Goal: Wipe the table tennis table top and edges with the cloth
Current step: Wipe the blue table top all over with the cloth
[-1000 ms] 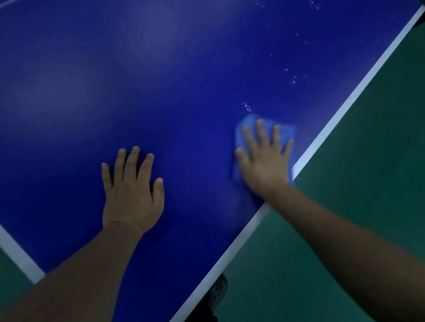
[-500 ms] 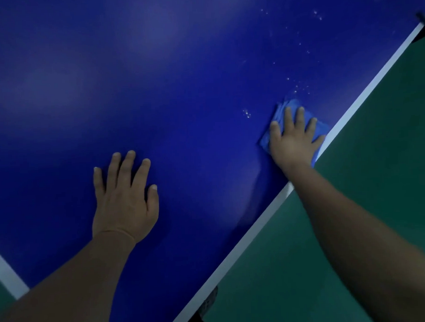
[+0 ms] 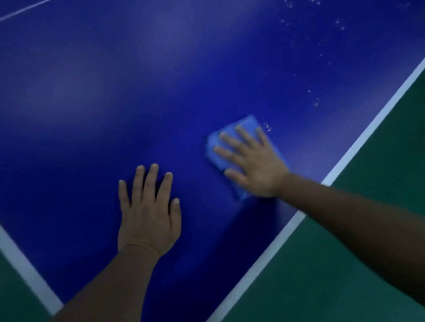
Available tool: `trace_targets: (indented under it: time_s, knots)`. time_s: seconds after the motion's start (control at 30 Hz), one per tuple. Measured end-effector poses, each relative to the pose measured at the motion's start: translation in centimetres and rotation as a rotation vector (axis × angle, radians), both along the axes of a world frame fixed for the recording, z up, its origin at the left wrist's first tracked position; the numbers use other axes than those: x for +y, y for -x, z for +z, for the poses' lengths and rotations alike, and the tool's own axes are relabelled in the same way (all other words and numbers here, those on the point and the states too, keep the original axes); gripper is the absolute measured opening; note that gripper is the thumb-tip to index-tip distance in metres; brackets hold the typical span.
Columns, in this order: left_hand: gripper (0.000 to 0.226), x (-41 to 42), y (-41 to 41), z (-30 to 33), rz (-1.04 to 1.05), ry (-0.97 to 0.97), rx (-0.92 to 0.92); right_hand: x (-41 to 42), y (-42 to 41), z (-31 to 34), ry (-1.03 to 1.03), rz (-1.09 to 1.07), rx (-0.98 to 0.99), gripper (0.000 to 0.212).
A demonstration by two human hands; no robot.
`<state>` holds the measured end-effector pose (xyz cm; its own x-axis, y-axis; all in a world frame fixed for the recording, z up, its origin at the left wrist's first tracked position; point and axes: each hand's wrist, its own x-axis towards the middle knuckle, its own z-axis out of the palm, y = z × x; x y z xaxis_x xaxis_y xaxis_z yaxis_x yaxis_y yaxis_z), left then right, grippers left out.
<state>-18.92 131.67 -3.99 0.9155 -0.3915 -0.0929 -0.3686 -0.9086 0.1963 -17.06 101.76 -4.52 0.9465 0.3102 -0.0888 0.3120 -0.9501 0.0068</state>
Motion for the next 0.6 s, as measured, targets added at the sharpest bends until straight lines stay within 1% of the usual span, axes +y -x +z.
trace_targets:
  time_s: [0.03, 0.07, 0.13, 0.17, 0.2, 0.23, 0.27, 0.3, 0.33, 0.4, 0.43, 0.47, 0.5, 0.53, 0.57, 0.6]
  knots:
    - [0.061, 0.1, 0.0, -0.1, -0.004, -0.010, 0.001, -2.0, -0.8, 0.1, -0.016, -0.174, -0.024, 0.061]
    - [0.061, 0.1, 0.0, -0.1, -0.006, -0.016, -0.002, -4.0, -1.4, 0.4, -0.041, -0.425, -0.026, 0.061]
    - [0.061, 0.1, 0.1, -0.3, -0.007, -0.010, -0.005, -7.0, -1.8, 1.0, -0.117, -1.014, 0.023, 0.062]
    - [0.061, 0.0, 0.1, -0.3, -0.008, -0.006, -0.006, -7.3, -1.8, 1.4, -0.165, -1.233, 0.029, 0.063]
    - [0.061, 0.0, 0.0, -0.4, -0.009, -0.004, -0.008, -6.8, -1.9, 1.7, -0.187, -1.355, 0.022, 0.063]
    - [0.061, 0.0, 0.0, -0.4, -0.011, -0.005, -0.009, -5.6, -2.2, 1.9, -0.182, -1.390, 0.017, 0.064]
    - [0.061, 0.0, 0.0, -0.4, -0.012, -0.007, -0.009, -3.8, -2.5, 2.0, -0.164, -1.340, 0.029, 0.063]
    - [0.061, 0.0, 0.0, -0.4, -0.011, -0.011, -0.009, -1.8, -2.9, 1.8, -0.137, -1.215, 0.052, 0.063]
    - [0.061, 0.0, 0.0, -0.4, -0.011, -0.014, -0.010, 0.3, -2.8, 1.5, -0.106, -1.035, 0.069, 0.063]
    - [0.061, 0.0, -0.1, -0.3, -0.011, -0.013, -0.012, 3.8, -1.6, 1.2, -0.093, -0.598, 0.064, 0.063]
    - [0.061, 0.0, -0.1, -0.3, -0.010, -0.008, -0.012, 4.0, -0.7, 0.9, -0.088, -0.400, 0.077, 0.063]
    - [0.062, 0.0, -0.1, -0.3, -0.011, -0.001, -0.013, 3.1, -0.1, 0.8, -0.072, -0.264, 0.079, 0.062]
    - [0.062, 0.0, -0.1, -0.2, -0.011, 0.004, -0.016, 1.4, 0.1, 0.7, -0.048, -0.213, 0.062, 0.061]
    - [0.061, 0.0, -0.1, -0.2, -0.010, 0.008, -0.015, -0.8, -0.1, 0.7, -0.026, -0.267, 0.046, 0.062]
    - [0.061, 0.0, -0.1, -0.1, -0.009, 0.007, -0.009, -3.1, -0.4, 1.0, -0.016, -0.402, 0.038, 0.065]
    - [0.062, 0.0, 0.0, 0.0, -0.005, 0.004, 0.002, -5.2, -0.7, 1.4, -0.037, -0.594, 0.062, 0.067]
